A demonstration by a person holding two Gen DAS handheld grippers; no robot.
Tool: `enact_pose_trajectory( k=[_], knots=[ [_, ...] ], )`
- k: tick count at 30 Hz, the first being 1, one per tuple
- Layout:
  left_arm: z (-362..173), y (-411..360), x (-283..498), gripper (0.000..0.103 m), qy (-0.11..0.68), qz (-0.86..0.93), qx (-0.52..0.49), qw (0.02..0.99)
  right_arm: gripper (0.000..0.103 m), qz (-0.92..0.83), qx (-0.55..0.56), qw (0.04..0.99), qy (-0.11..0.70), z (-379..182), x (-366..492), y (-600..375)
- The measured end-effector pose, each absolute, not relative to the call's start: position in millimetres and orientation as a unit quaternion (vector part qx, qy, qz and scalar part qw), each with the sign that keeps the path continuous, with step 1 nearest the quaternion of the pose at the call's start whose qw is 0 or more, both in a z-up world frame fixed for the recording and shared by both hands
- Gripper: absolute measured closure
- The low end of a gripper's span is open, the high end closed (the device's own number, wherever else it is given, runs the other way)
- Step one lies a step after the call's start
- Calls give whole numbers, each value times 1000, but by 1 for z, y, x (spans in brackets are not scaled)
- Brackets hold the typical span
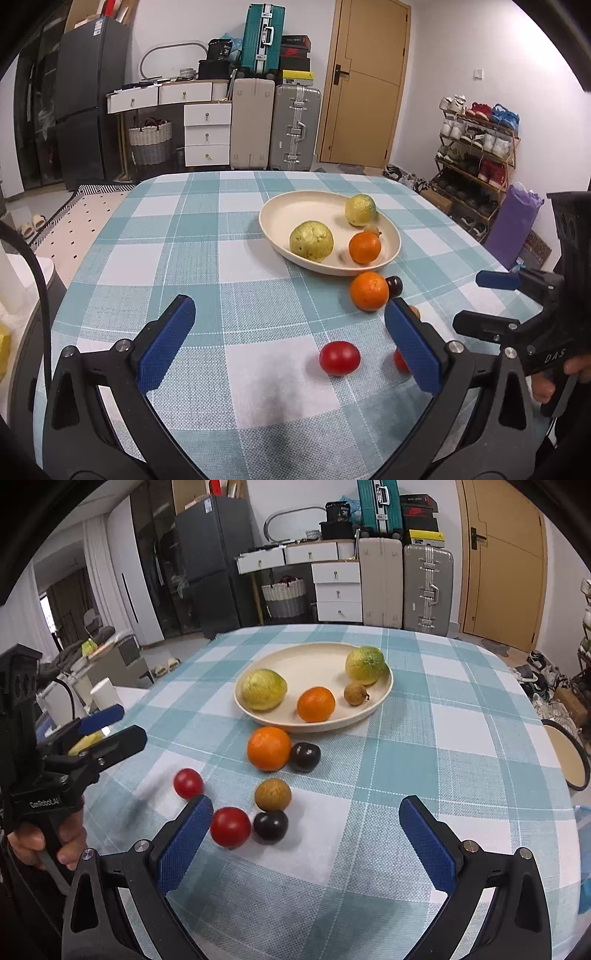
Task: Organize fruits
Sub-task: 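Withdraw both grippers from the plate back toward the remaining fruits, then lower the right gripper onto the dark plum and close it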
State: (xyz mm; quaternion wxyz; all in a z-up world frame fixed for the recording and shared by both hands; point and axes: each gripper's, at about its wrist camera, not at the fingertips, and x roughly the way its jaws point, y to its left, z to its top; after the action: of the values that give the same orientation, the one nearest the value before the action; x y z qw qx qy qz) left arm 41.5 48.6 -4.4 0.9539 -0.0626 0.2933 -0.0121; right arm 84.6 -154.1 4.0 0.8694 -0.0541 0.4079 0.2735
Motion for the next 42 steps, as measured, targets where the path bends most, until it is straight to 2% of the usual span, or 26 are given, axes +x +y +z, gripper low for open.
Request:
enact_pose_trajectory(
  k=[11,29,31,36,40,42],
  knots=[
    [-23,43,53,1,335,-37,-58,940,0,264,-95,843,460,-20,91,-152],
    [-47,34,69,1,409,-42,-36,911,0,261,-135,827,479,-44,105,-129],
    [-48,33,70,1,412,-40,-33,909,3,265,-137,827,477,-44,105,-127],
    [-51,29,74,1,420,-45,-25,906,24,281,-140,829,463,-39,97,-122],
    [-53,27,76,1,428,-46,-20,903,36,297,-143,828,454,-36,90,-119],
    [-55,27,77,1,431,-44,-20,901,49,303,-139,829,449,-35,88,-119]
  ],
)
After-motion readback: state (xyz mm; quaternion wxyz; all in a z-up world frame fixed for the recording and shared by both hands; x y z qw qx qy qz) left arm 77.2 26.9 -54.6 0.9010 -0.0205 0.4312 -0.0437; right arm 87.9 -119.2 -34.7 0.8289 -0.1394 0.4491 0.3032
